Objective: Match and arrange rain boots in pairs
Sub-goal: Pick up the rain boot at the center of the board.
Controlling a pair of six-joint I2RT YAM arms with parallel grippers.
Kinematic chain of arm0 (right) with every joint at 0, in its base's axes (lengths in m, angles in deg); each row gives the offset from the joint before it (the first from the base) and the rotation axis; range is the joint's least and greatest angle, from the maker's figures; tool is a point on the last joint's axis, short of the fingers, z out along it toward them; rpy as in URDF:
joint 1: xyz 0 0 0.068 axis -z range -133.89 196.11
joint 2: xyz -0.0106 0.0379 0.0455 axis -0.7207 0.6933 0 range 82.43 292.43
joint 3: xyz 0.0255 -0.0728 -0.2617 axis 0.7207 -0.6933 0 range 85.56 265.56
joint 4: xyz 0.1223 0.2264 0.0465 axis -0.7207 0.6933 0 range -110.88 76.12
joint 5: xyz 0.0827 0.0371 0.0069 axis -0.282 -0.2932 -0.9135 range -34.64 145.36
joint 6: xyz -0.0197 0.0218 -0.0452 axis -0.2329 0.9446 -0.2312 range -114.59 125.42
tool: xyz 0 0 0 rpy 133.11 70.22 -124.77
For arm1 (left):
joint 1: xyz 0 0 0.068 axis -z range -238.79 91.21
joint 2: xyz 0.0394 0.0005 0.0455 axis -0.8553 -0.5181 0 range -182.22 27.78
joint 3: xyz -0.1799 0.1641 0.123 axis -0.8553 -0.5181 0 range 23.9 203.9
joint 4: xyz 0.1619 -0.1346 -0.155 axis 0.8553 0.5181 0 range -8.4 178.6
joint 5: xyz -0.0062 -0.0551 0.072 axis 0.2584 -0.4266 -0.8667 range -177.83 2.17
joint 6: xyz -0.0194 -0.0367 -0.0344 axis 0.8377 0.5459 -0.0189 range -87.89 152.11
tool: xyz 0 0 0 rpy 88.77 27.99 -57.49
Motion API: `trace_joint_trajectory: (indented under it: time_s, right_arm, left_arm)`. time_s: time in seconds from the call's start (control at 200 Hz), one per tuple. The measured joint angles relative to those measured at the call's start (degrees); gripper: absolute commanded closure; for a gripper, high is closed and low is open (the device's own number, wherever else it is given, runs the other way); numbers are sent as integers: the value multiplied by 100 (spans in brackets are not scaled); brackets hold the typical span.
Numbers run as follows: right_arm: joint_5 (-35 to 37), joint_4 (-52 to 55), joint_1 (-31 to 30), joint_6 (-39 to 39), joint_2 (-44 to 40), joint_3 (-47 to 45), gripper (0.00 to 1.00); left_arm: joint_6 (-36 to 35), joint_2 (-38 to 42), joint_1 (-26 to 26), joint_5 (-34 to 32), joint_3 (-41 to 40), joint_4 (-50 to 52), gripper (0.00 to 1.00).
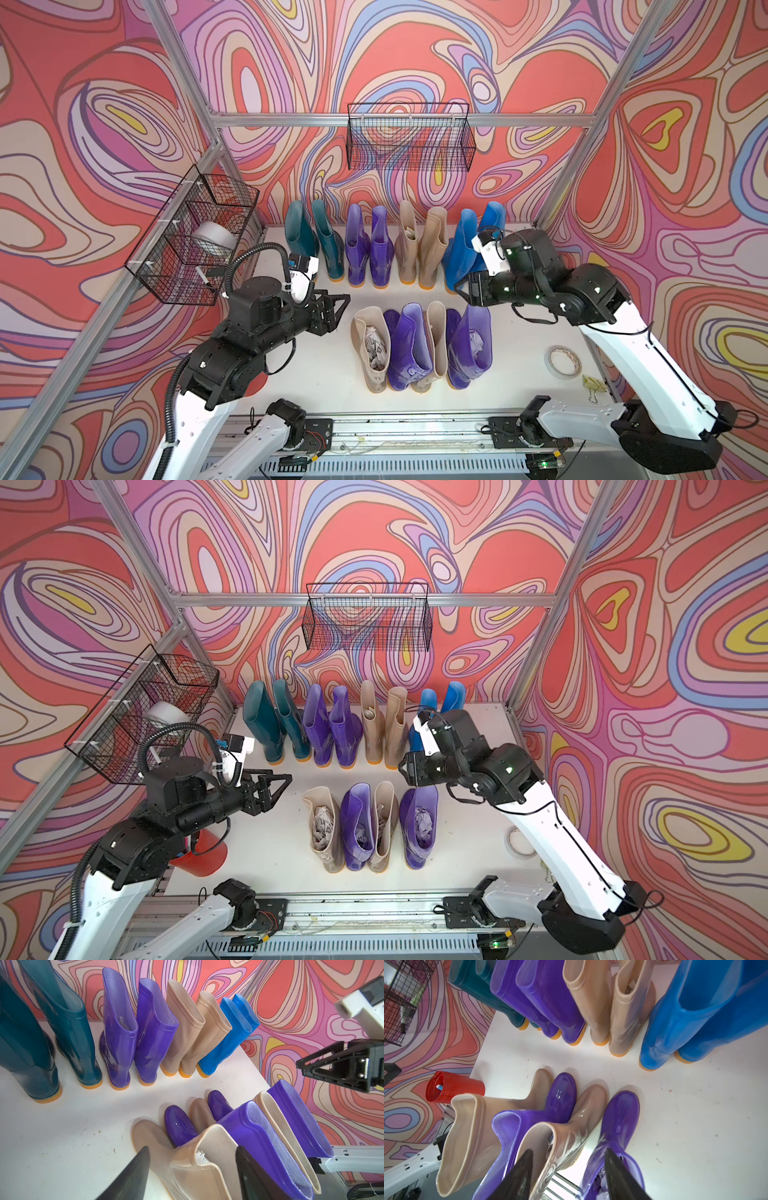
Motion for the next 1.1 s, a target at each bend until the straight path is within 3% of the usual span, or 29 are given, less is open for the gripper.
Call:
trace_joint_trajectory:
  time_s: [0.205,0.516,1.097]
  right_arm:
    - [708,317,-647,560,-48,-122,39]
    - [1563,782,-844,946,-59,-162,35]
    - [1720,1027,-870,1163,-197,-658,27]
  left_arm:
    - [109,179,0,4,-181,0,33]
    - [153,273,0,0,-190,44,33]
    - [153,190,0,9,-190,42,33]
